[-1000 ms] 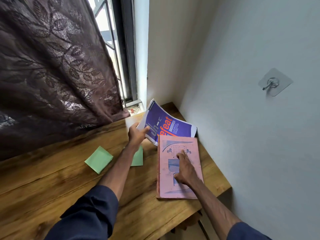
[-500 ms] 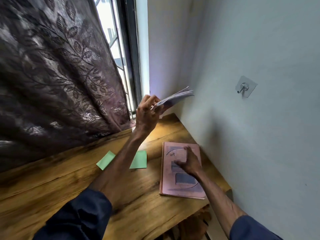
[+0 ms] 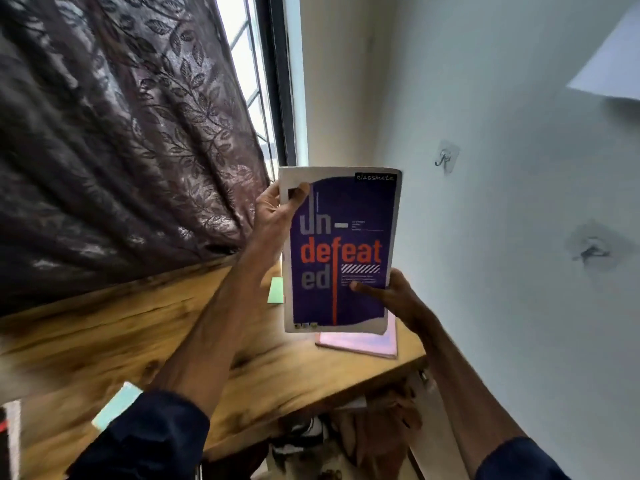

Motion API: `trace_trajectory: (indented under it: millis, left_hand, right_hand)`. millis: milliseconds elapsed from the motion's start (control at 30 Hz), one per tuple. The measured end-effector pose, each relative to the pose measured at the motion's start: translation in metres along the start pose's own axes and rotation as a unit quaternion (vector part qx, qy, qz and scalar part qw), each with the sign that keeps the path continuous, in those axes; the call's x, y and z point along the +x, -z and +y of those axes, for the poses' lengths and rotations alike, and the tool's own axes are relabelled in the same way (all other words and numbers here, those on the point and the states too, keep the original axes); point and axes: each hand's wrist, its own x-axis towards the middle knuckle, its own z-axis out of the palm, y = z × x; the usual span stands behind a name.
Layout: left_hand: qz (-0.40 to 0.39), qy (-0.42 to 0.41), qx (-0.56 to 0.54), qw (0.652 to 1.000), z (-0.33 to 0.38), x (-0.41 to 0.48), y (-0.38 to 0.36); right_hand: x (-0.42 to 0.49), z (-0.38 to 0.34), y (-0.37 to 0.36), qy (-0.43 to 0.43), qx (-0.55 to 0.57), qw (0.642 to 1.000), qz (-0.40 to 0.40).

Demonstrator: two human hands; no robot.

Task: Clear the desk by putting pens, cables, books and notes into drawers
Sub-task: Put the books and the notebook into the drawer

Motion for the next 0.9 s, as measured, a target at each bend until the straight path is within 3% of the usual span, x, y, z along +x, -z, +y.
trace_trajectory:
  millis: [233,333,433,567,700,900]
  left_hand:
    - [0.023,0.164,0.093,0.982,-0.045,-0.167,-0.008]
    - [0.052,0.233,0.045,0.97,-0.075,-0.272,-0.011]
    - [0.104,0.29,0.046,0.95,-0.079,-0.354,-0.005]
    - [0.17,0.28,0.097,0.94,-0.06,-0.422,0.009]
    - [0.214,0.263,0.162,0.927,-0.04,-0.471,0.026]
    - [0.285,0.288,0.185,0.895,-0.017,-0.534,0.059]
  right_hand:
    - [-0.132,0.046,-0.031,-0.038,0.141,0.989,0.026]
    - [-0.188,0.062,-0.045,-0.079,0.201,0.976,0.037]
    - [-0.238,0.07,-0.064,-0.139,0.217,0.966,-0.011]
    - [-0.279,0.076,-0.101,-0.19,0.203,0.959,-0.055]
    - [-0.308,0.077,-0.147,-0.192,0.142,0.968,-0.076]
    - [-0.335,0.065,-0.201,-0.211,0.141,0.96,-0.116]
